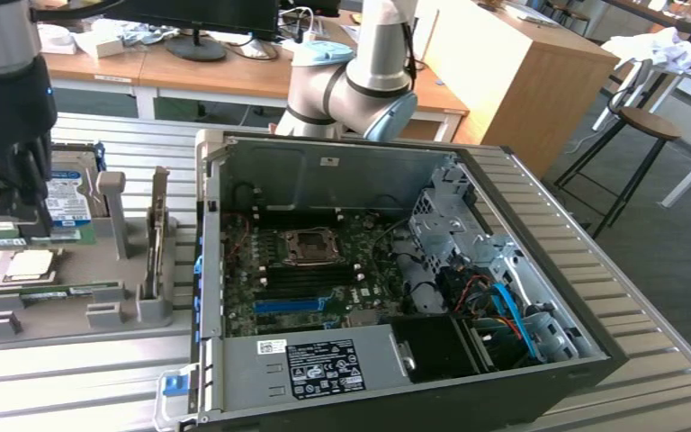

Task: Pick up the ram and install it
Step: 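Pick up the ram and move it above insertion slot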

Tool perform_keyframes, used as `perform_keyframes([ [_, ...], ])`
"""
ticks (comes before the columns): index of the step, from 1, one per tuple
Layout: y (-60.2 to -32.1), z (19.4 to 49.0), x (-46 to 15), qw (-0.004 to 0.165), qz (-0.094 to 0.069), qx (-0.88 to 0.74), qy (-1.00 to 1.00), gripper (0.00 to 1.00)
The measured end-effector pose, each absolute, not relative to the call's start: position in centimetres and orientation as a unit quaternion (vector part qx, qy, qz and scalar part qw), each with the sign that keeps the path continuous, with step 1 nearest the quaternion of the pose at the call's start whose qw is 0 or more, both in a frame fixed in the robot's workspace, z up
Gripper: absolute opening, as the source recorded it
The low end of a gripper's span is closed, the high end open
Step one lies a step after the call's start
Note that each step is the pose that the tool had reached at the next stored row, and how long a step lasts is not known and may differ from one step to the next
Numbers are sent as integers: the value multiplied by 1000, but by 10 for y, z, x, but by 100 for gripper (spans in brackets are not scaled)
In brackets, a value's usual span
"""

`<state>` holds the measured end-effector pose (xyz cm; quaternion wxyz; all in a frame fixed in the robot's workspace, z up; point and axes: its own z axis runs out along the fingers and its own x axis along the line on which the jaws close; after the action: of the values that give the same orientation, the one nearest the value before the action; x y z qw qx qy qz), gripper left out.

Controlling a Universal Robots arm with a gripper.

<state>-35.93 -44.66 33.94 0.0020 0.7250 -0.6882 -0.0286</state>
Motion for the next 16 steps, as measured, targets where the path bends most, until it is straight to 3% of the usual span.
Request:
perform_keyframes([
  [16,-447,372,-359,2,-29,725,-688,11],
])
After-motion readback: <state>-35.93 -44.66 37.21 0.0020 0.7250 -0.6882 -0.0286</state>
